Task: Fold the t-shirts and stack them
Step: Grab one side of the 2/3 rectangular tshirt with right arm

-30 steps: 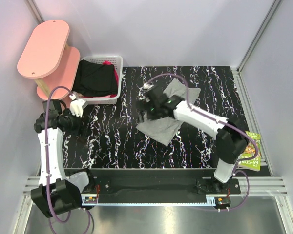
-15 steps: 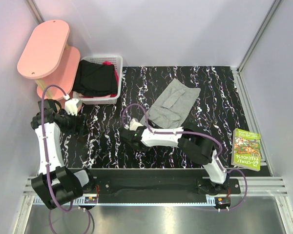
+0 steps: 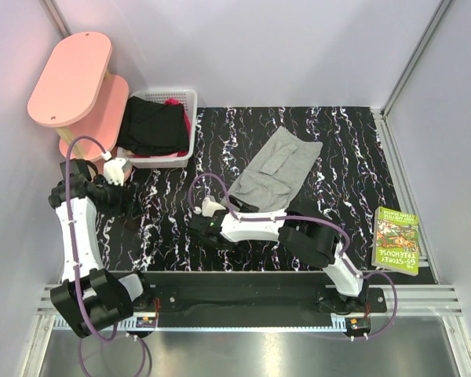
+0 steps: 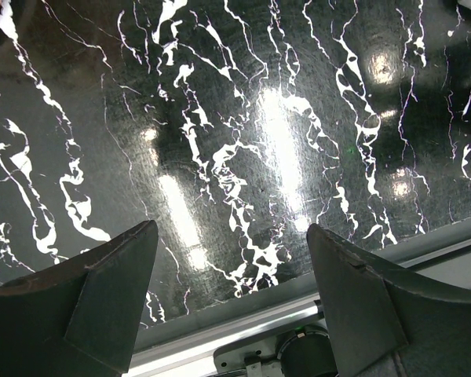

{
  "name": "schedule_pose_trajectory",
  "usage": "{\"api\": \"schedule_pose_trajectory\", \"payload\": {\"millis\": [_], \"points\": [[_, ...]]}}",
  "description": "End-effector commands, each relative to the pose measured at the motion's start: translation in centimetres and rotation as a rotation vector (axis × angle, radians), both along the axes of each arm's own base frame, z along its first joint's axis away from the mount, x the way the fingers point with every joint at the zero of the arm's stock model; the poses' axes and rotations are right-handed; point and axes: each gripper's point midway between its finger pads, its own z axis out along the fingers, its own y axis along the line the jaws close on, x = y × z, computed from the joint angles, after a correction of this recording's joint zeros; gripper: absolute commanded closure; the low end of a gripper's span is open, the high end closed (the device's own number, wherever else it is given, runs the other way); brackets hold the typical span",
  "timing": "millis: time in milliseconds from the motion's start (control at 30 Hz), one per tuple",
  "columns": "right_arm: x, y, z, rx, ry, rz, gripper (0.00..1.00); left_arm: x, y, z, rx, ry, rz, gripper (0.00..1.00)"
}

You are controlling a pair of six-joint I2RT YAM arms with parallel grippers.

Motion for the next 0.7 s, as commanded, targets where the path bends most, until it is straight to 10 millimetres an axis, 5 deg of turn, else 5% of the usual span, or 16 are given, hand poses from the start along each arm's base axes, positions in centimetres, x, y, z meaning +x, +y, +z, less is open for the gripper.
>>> {"api": "schedule_pose_trajectory", "payload": {"millis": [0, 467, 667], "points": [[0.1, 1.9, -2.0, 0.060, -0.003, 0.005, 0.00, 1.2, 0.0, 2.6, 0.013, -0.101, -0.016, 0.18], [3.3, -2.2, -5.4, 0.061, 0.054, -0.125, 0.22, 1.3, 0.2, 3.3, 0.026, -0.106, -0.019, 0.18], [2.2, -1.6, -7.1, 0.117, 0.150, -0.130, 0.36, 1.3, 0.3, 3.3, 0.024, -0.103, -0.019, 0.18]]}}
